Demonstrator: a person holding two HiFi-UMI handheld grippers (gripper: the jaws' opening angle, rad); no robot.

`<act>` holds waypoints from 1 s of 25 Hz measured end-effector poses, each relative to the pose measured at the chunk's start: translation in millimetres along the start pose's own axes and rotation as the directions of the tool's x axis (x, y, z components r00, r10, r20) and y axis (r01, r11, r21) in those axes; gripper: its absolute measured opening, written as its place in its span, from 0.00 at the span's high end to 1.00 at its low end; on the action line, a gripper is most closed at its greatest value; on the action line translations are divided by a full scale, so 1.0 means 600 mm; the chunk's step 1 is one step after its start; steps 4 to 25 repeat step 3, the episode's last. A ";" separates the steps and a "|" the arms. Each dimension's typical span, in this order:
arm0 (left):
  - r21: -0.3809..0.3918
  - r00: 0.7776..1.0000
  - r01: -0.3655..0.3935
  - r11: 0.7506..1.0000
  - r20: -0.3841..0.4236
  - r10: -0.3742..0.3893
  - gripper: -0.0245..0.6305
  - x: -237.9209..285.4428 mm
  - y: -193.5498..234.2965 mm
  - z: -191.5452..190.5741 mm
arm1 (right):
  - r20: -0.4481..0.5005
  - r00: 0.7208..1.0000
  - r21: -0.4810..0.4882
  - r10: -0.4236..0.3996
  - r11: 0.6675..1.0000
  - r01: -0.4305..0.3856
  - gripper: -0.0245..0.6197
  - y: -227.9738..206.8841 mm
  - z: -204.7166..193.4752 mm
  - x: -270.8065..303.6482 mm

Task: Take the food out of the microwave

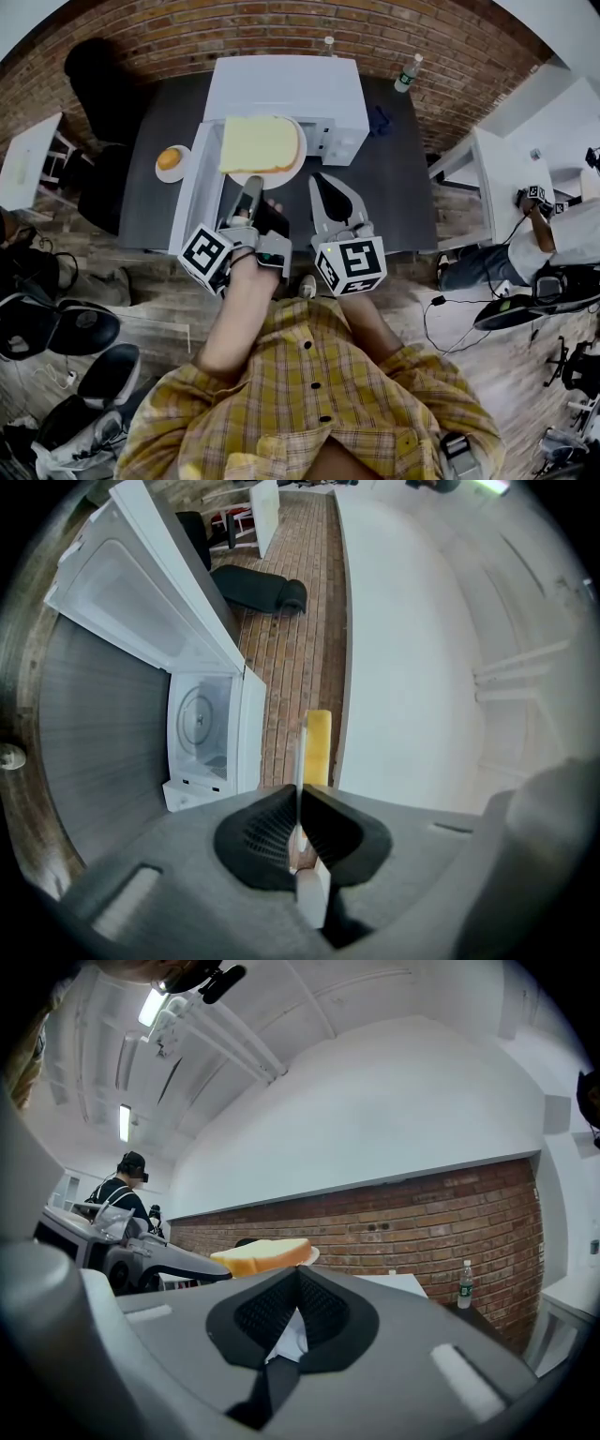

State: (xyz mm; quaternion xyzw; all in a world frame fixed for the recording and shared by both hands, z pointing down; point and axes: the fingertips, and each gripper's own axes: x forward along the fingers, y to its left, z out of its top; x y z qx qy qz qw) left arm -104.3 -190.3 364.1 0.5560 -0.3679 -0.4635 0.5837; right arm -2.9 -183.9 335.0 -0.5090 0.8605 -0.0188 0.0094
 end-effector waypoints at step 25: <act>0.000 1.000 0.004 1.000 -0.003 -0.004 0.95 0.003 0.001 0.001 | 0.001 1.000 -0.006 -0.004 1.000 0.004 0.96 -0.002 -0.003 0.003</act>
